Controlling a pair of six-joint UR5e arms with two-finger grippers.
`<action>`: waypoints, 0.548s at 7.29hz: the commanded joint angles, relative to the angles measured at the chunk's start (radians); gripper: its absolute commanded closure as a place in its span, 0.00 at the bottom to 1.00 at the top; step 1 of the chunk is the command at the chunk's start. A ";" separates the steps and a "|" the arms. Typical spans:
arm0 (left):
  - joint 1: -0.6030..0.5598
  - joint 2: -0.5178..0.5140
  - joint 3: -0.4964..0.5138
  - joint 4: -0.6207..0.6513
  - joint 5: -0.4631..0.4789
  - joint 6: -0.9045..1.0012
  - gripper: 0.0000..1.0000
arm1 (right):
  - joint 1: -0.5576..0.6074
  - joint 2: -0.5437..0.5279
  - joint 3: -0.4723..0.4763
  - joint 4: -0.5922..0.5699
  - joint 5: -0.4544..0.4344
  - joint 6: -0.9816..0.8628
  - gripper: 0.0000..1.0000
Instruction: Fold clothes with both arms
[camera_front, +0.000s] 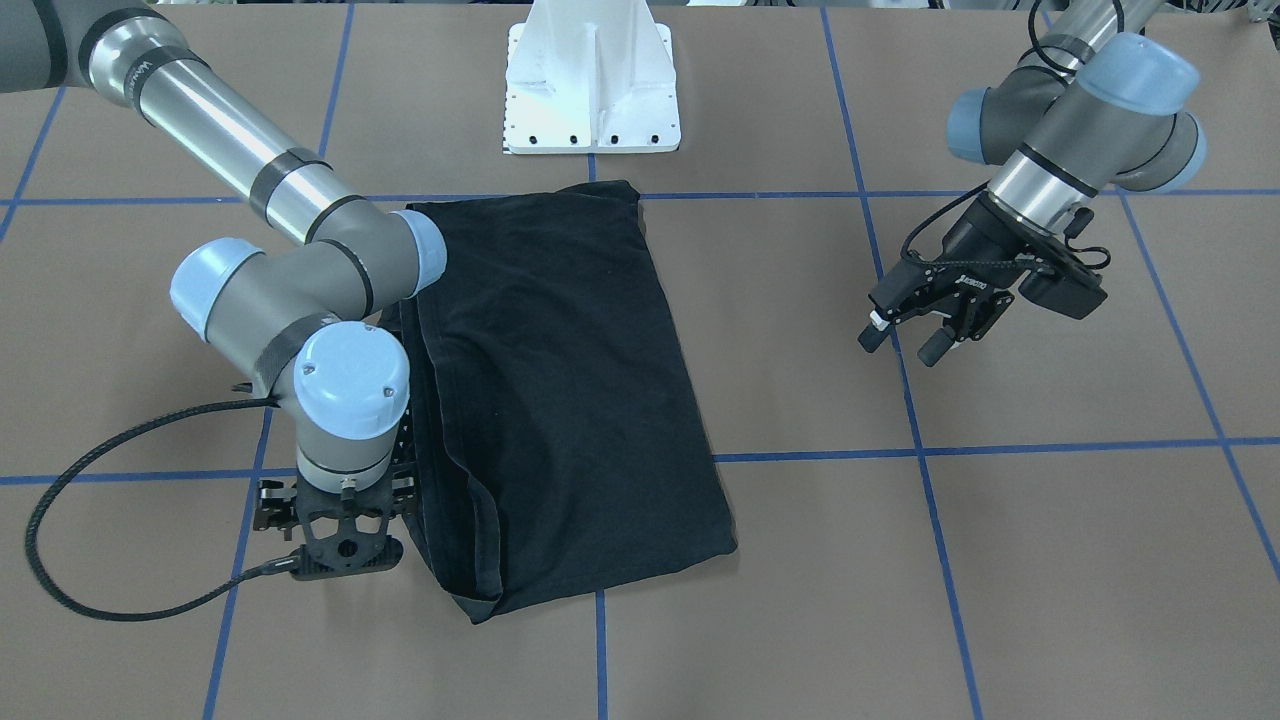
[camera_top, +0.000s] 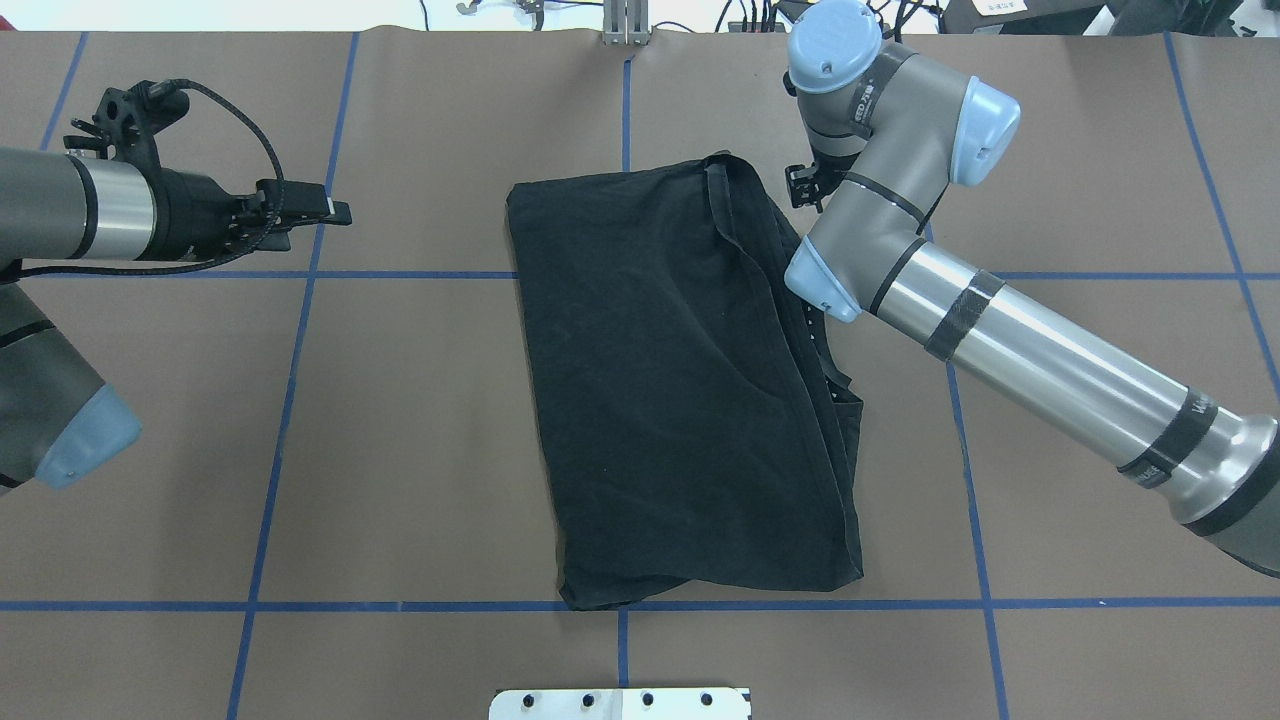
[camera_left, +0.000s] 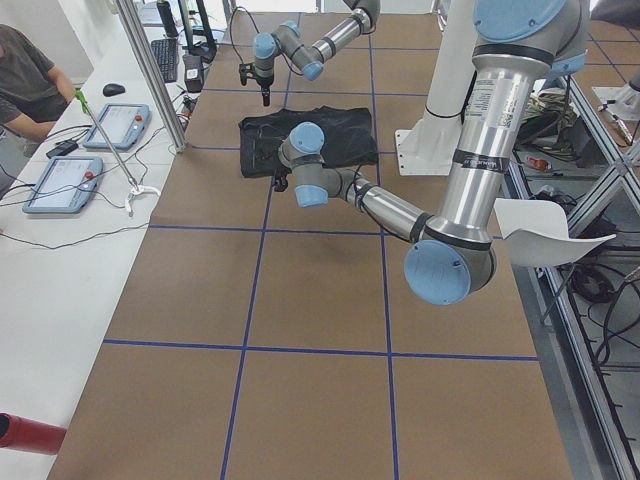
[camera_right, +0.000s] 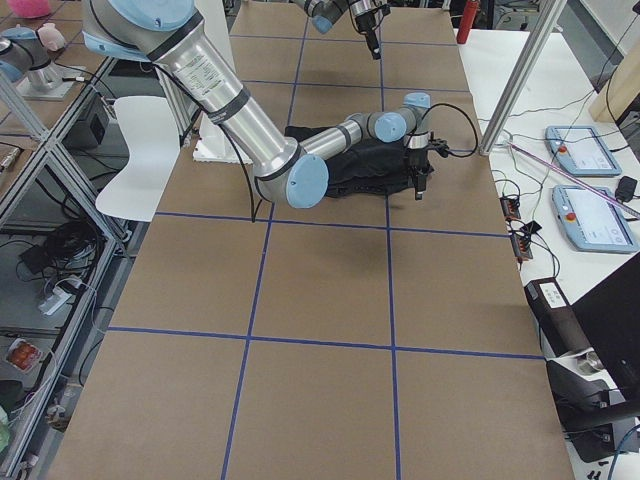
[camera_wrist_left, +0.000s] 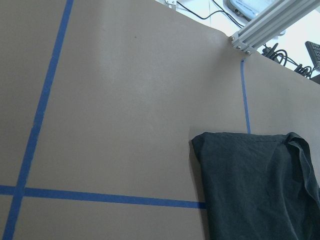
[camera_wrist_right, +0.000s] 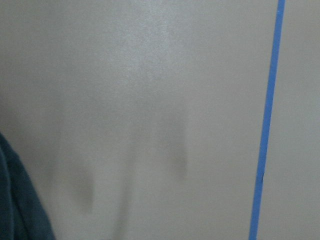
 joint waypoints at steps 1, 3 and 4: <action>-0.003 0.001 -0.011 0.001 0.000 0.001 0.00 | 0.046 -0.039 -0.009 0.024 0.023 -0.074 0.05; -0.003 0.030 -0.051 0.001 -0.003 0.001 0.00 | 0.067 -0.050 -0.013 0.043 0.041 -0.105 0.05; -0.003 0.031 -0.052 0.003 -0.003 0.000 0.00 | 0.068 -0.036 -0.013 0.043 0.072 -0.097 0.05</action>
